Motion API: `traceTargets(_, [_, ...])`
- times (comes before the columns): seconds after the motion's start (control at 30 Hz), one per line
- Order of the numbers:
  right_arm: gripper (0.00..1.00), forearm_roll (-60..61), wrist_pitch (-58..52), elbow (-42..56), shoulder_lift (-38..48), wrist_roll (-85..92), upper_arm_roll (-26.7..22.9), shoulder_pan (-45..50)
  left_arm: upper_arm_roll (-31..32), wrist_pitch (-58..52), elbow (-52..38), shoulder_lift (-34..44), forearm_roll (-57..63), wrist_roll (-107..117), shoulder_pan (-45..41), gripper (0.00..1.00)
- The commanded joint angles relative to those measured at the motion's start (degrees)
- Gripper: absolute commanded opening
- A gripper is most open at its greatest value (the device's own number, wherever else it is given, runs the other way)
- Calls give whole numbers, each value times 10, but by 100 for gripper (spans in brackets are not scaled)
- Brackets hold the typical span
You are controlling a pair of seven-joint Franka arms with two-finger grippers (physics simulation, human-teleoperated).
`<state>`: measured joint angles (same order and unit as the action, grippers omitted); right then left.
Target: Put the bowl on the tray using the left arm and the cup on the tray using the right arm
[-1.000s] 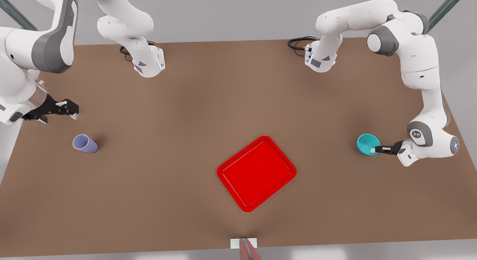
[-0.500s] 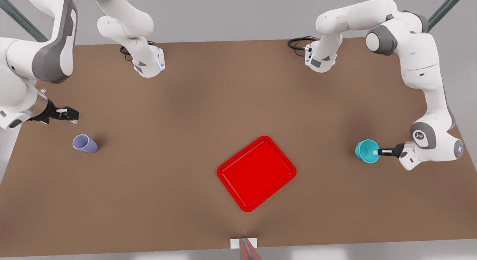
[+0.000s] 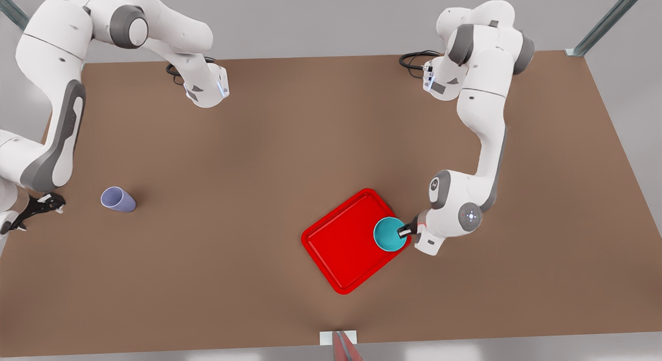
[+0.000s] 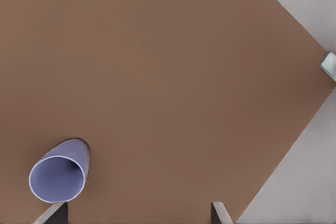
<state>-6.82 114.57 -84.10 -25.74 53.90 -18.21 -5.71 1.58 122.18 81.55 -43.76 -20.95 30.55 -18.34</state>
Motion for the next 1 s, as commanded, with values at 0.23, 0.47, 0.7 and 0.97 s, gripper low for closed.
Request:
traceTargets(0.23, [100,108,-10,-89,15,-139,-29,15,-3,53,-1,-41,-76,-14,-28,100])
traceTargets(0.47, [100,113,7,-170,31,-128,-47,10,-46,-75,-67,-14,5,-18,-23,100])
traceTargets(0.7, [100,114,3,-192,13,-130,-53,13,-240,-265,-97,119,114,-304,-26,100])
traceTargets(0.97, [100,115,19,-198,-11,-129,-53,9,-40,-290,-75,253,250,-307,121,100])
